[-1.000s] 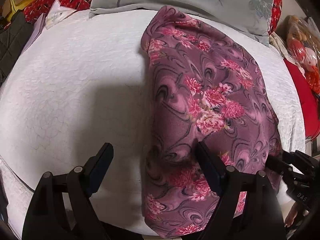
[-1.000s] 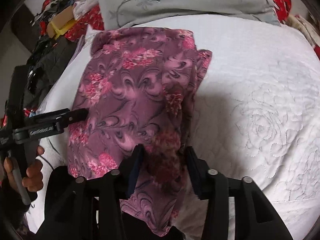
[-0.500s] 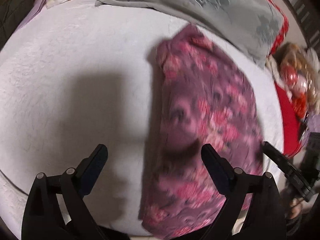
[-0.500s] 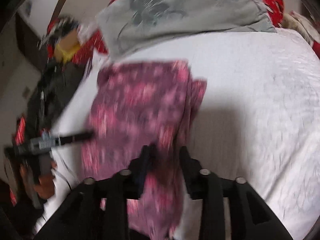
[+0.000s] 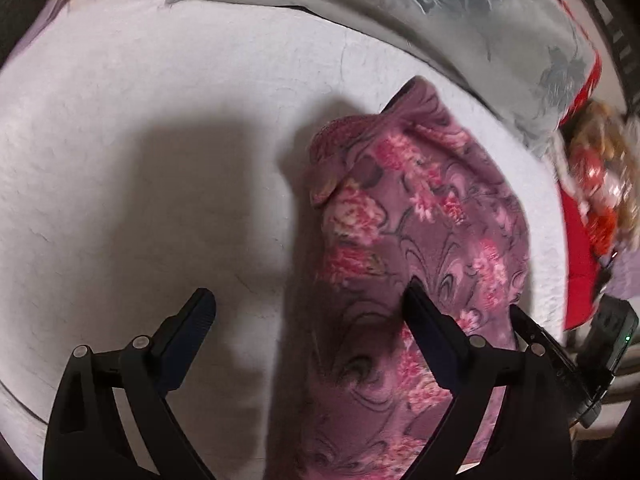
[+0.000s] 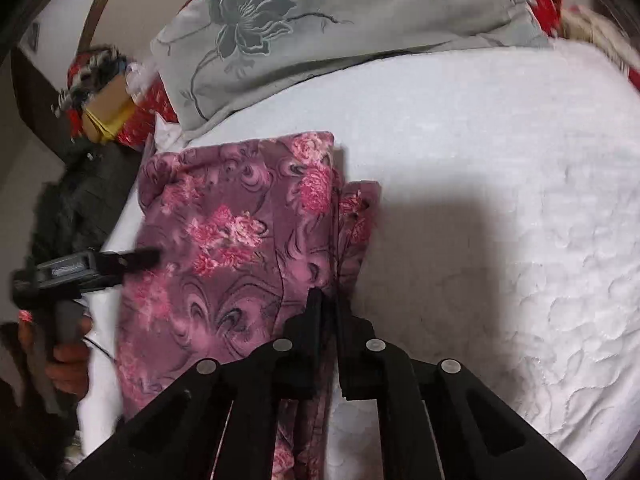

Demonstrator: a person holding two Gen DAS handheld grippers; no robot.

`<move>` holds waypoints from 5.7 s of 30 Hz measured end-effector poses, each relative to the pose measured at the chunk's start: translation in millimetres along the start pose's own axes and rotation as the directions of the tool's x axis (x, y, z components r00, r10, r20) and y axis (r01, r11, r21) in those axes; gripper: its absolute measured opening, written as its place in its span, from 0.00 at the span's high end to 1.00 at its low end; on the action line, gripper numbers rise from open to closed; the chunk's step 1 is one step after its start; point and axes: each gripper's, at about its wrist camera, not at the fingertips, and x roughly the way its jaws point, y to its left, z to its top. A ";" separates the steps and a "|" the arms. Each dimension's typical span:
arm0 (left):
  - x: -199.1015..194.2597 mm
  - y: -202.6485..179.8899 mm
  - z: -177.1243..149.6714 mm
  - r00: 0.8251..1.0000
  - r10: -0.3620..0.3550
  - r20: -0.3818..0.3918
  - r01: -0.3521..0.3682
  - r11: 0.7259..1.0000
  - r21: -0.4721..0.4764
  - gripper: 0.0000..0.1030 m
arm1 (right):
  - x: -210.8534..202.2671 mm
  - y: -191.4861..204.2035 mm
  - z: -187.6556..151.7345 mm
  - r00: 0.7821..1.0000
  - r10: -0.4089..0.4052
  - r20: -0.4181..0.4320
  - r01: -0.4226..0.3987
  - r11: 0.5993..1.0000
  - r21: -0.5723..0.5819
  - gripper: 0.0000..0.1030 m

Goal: Fold small clothes

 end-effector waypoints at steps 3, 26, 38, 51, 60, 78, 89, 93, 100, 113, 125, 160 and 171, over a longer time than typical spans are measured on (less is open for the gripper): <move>-7.8 0.8 4.5 0.999 -0.045 0.021 0.046 0.999 -0.015 0.07 | -13.1 2.7 17.8 0.996 0.055 0.075 -0.057 0.998 0.032 0.82; -22.7 -12.3 57.0 0.985 0.102 0.137 -0.118 0.986 0.115 0.09 | -28.1 24.1 30.1 0.995 0.072 0.076 -0.059 0.986 -0.155 0.80; -29.1 -10.7 -50.9 0.993 0.098 0.070 -0.109 0.978 0.178 0.08 | -38.3 47.9 -40.1 0.999 -0.040 -0.006 0.037 0.964 -0.262 0.64; -63.5 -31.2 -131.8 0.947 0.248 0.203 -0.300 0.911 0.285 0.05 | -59.8 68.7 -111.6 0.914 -0.404 -0.039 0.372 0.873 -0.316 0.27; -86.4 -48.4 -177.8 0.917 0.237 0.319 -0.338 0.888 0.312 0.05 | -119.4 95.5 -151.6 0.921 -0.386 0.060 0.386 0.875 -0.294 0.03; -106.4 -34.7 -189.6 0.921 0.216 0.324 -0.304 0.920 0.249 0.05 | -133.0 116.4 -151.7 0.885 -0.434 0.169 0.465 0.852 -0.243 0.00; -119.8 -31.5 -196.8 0.902 0.215 0.375 -0.320 0.915 0.246 0.05 | -135.6 112.3 -143.2 0.862 -0.469 0.193 0.504 0.837 -0.212 0.00; -121.3 -32.9 -195.7 0.902 0.213 0.375 -0.319 0.915 0.247 0.05 | -138.5 113.3 -138.1 0.852 -0.478 0.215 0.517 0.832 -0.199 0.00; -120.0 -34.9 -194.5 0.900 0.224 0.373 -0.329 0.912 0.246 0.05 | -137.3 116.4 -134.9 0.840 -0.490 0.234 0.536 0.816 -0.218 0.00; -81.3 -7.8 -145.6 0.942 0.256 0.218 -0.292 0.945 0.150 0.05 | -97.4 67.4 -112.4 0.954 -0.292 0.071 0.297 0.951 -0.083 0.02; -21.8 -3.6 -55.7 0.996 0.078 0.037 -0.079 0.997 0.001 0.05 | -22.3 30.3 -30.9 0.996 -0.091 -0.015 0.092 0.990 0.108 0.15; -38.6 32.0 -31.7 0.989 -0.147 0.024 0.148 0.986 -0.076 0.76 | 2.1 72.5 -11.6 0.988 0.156 0.017 -0.157 0.981 0.117 0.74; -84.9 3.0 2.6 0.982 -0.087 0.170 0.073 0.994 0.086 0.55 | -20.9 57.9 13.4 0.994 0.084 0.064 -0.090 0.990 0.110 0.60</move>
